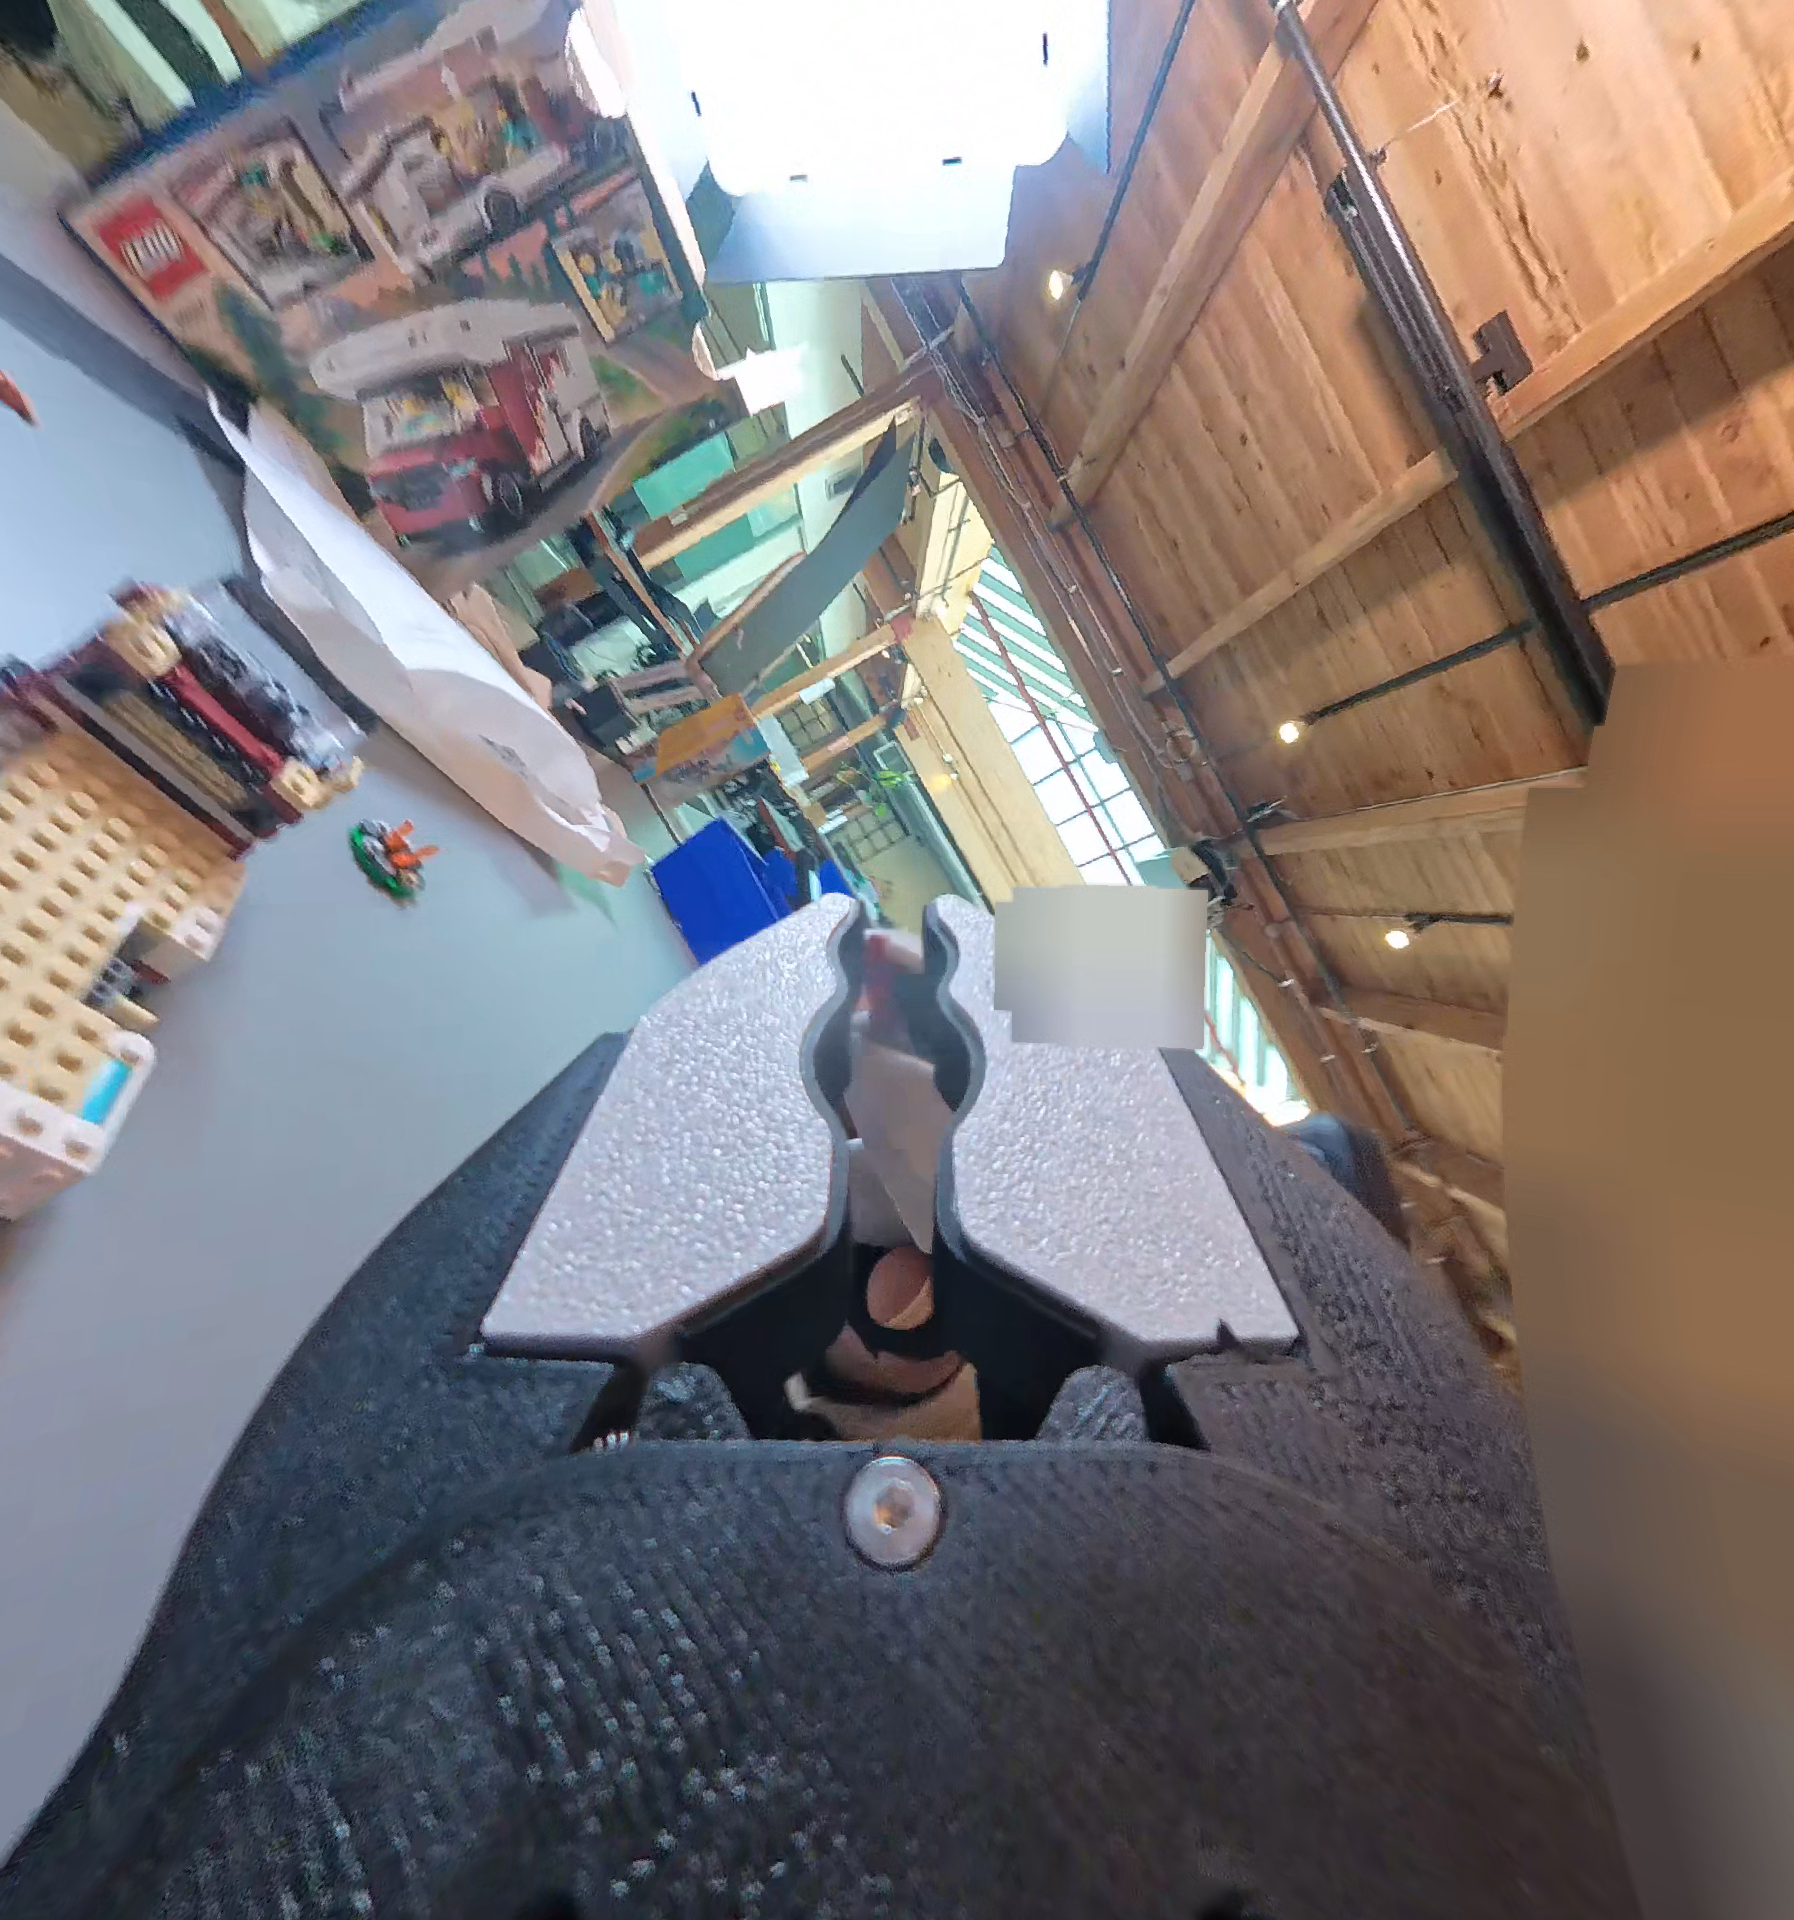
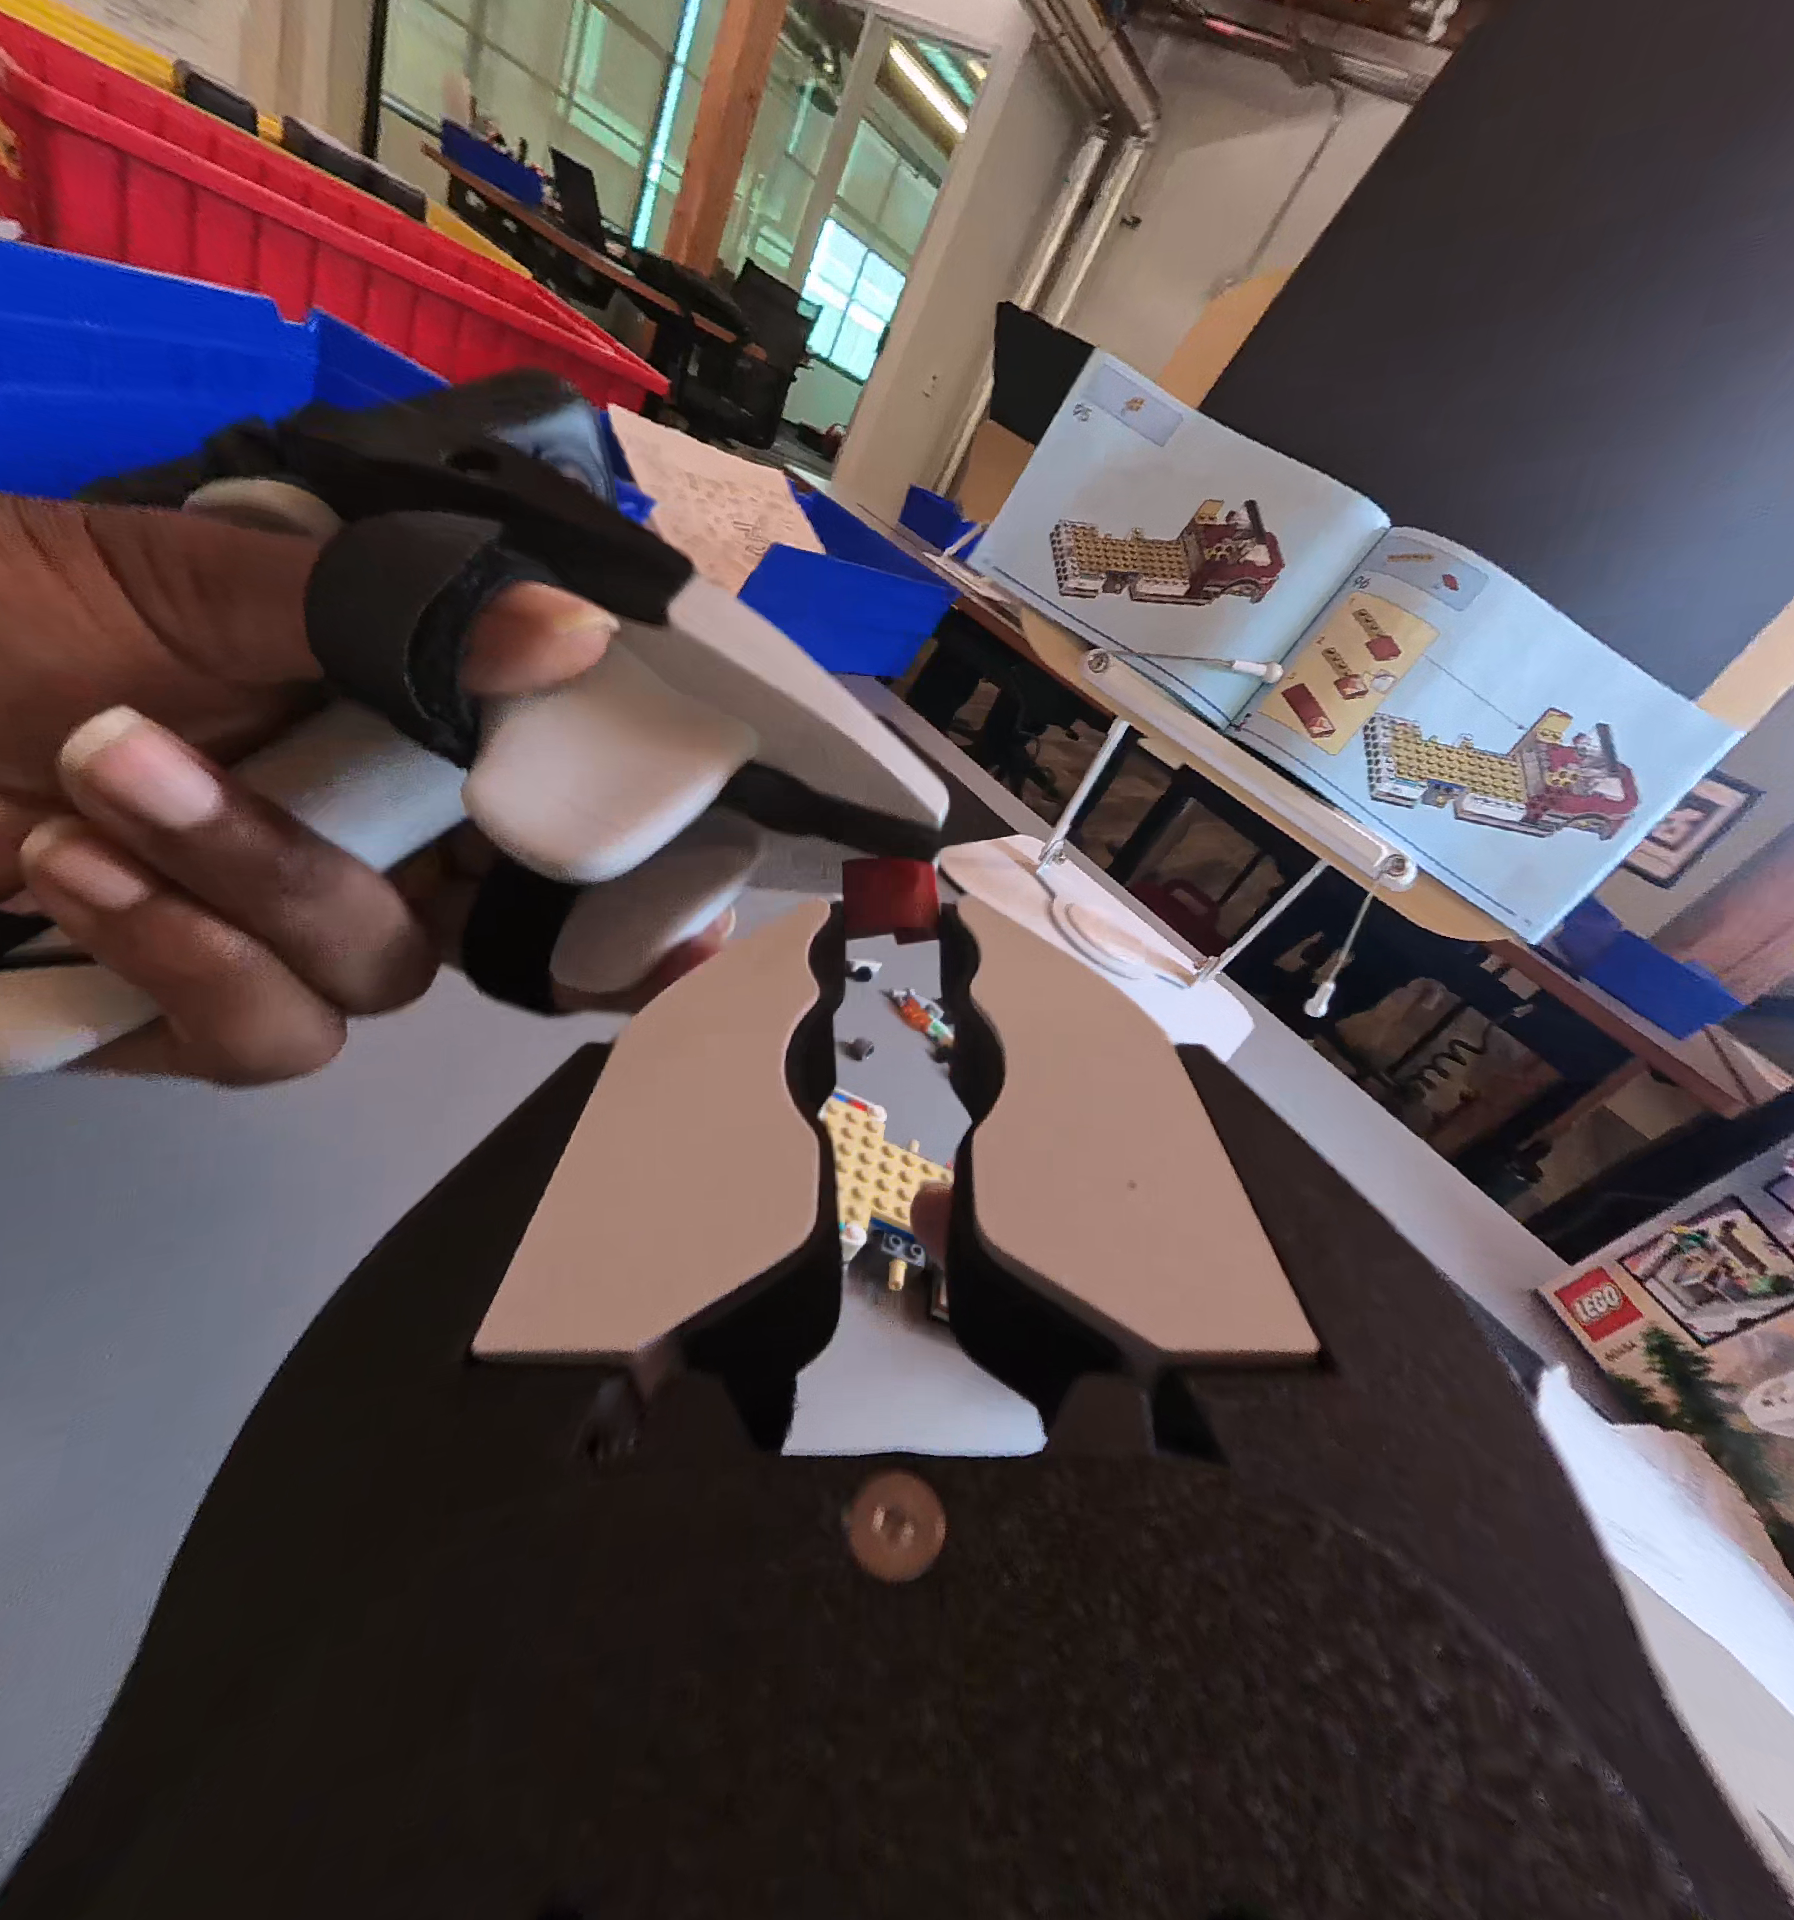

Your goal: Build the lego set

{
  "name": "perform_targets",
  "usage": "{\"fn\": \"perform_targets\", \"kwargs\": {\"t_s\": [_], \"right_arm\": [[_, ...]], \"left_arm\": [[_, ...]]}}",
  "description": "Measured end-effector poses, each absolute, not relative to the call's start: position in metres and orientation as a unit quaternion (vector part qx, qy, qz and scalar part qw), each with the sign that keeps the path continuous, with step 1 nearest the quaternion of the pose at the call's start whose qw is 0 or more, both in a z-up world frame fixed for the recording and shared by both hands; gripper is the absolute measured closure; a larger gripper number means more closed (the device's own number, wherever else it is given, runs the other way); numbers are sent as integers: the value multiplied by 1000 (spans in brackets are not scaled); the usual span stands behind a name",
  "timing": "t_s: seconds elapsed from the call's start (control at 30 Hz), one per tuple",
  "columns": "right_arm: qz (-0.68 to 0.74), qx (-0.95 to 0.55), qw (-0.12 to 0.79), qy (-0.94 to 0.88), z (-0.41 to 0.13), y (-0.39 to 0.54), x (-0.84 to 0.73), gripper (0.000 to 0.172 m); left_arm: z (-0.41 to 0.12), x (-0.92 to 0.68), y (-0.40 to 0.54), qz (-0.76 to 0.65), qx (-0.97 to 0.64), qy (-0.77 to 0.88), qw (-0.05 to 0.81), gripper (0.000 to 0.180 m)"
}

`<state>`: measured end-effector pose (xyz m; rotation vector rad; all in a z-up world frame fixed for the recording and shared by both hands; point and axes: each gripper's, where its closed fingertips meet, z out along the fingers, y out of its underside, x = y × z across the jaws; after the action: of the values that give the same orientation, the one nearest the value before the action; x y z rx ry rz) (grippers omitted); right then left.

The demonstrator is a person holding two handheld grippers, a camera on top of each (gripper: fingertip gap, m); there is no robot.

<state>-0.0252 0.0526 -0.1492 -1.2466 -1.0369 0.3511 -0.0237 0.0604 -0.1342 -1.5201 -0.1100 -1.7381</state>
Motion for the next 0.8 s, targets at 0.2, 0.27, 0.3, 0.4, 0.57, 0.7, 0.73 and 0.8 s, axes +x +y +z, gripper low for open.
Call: {"fn": "perform_targets", "kwargs": {"t_s": [0.2,0.27,0.3,0.4,0.57,0.7,0.73,0.8], "right_arm": [[191,-656,431,-590,-237,70,17,154],[197,-693,350,-599,-268,71,35,154],[199,-703,317,-605,-279,69,42,154],[172,-714,255,-629,-298,68,54,154],[177,-731,203,-627,-302,69,63,152],[187,-730,227,-616,-294,70,65,146],[193,-731,237,-610,-290,71,66,145],[196,-733,264,-595,-282,75,66,144]], "left_arm": [[-112,-83,52,-584,-625,66,513,160],[-111,-112,47,-523,-648,109,543,160],[-111,-129,47,-493,-661,123,552,160],[-106,-189,47,-387,-710,147,570,160],[-111,-276,35,-206,-807,205,515,154],[-161,-337,15,-79,-889,273,359,147],[-174,-350,10,-54,-900,289,322,148],[-200,-367,-1,-29,-914,320,248,149]]}}
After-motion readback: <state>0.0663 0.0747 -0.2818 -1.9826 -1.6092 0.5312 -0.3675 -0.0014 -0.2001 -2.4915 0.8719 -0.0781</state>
